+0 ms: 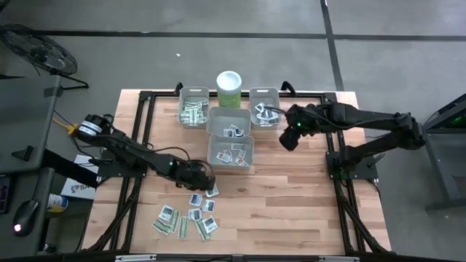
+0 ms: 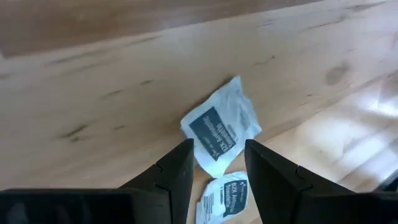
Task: Pick & Place First Aid Supplies
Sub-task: Put the towelette pack into the right bin
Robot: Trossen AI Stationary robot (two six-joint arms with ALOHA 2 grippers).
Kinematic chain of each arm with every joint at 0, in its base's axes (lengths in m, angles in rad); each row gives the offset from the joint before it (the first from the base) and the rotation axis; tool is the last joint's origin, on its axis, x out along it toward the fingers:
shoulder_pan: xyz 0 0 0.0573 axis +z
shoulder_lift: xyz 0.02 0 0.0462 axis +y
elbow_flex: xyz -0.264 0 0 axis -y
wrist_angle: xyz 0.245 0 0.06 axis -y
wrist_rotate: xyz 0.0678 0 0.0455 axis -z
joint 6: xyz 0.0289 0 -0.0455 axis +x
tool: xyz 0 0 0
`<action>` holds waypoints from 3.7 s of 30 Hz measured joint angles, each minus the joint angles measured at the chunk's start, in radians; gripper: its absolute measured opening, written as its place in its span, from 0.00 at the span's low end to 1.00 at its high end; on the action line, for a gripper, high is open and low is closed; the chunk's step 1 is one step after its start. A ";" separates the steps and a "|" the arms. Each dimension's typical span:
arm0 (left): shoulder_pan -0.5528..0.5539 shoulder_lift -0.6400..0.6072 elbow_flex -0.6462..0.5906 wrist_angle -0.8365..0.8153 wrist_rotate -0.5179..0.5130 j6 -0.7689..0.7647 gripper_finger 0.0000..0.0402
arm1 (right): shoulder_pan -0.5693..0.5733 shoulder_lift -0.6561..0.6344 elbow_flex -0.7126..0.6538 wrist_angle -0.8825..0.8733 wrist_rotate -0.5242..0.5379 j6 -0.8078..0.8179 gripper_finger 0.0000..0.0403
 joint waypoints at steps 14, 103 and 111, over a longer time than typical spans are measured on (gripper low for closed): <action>-0.013 0.028 0.001 -0.032 -0.019 -0.107 0.35 | 0.091 0.000 0.000 -0.009 0.057 -0.070 0.38; -0.012 0.008 0.759 -0.158 -0.833 1.355 0.00 | 0.246 0.098 -0.001 0.841 -0.177 -0.280 0.38; -0.012 0.008 0.759 -0.176 -0.827 1.355 0.00 | 0.246 0.100 -0.001 0.852 -0.128 -0.284 0.34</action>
